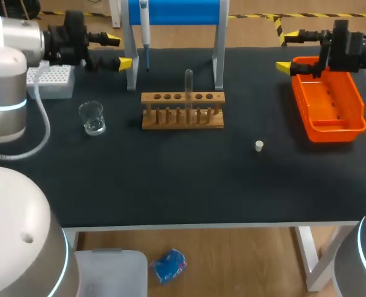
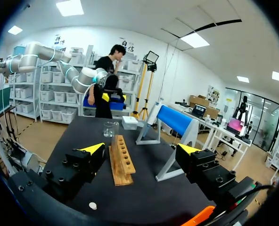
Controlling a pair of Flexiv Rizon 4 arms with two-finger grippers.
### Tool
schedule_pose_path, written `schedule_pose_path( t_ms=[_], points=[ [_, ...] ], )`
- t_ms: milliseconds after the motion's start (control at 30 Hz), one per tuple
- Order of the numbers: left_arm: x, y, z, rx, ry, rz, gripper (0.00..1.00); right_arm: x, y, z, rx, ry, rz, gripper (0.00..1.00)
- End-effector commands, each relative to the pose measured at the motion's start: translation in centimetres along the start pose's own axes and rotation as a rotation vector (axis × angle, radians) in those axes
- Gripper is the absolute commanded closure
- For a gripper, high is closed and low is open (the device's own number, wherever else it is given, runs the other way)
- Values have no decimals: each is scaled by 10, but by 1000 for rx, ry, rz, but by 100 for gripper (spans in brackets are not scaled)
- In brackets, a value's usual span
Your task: Invert the test tube, pick up the pipette, mount the tip to pipette, aspirate from beaker and dispense into the tube, eject the tip, return the pipette, and cap with the stopper.
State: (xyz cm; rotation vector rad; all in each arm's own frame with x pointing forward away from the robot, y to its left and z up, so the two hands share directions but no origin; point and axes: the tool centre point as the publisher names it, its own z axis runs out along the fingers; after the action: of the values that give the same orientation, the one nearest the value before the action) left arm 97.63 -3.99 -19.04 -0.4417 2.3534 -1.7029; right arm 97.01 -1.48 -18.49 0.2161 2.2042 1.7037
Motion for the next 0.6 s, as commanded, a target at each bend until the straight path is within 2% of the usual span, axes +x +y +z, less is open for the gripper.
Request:
schedule_pose_path(
  t_ms=[33, 100, 133, 267, 367, 500, 600],
  points=[
    [24, 10, -4, 69, -9, 25, 0, 0, 0, 0, 1, 0, -1, 0],
    [31, 11, -2, 60, 9, 37, 0, 0, 0, 0, 1, 0, -1, 0],
    [33, 13, 0, 23, -4, 40, 0, 0, 0, 0, 1, 0, -1, 0],
    [33, 13, 0, 23, -4, 40, 0, 0, 0, 0, 1, 0, -1, 0],
    [33, 13, 0, 23, -4, 40, 0, 18, 9, 8, -37, 73, -48, 0],
    [33, 13, 0, 23, -4, 40, 0, 38, 22, 24, -134, 185, -55, 0],
    [33, 13, 0, 23, -4, 40, 0, 49, 23, 38, -196, 236, -56, 0]
  ],
)
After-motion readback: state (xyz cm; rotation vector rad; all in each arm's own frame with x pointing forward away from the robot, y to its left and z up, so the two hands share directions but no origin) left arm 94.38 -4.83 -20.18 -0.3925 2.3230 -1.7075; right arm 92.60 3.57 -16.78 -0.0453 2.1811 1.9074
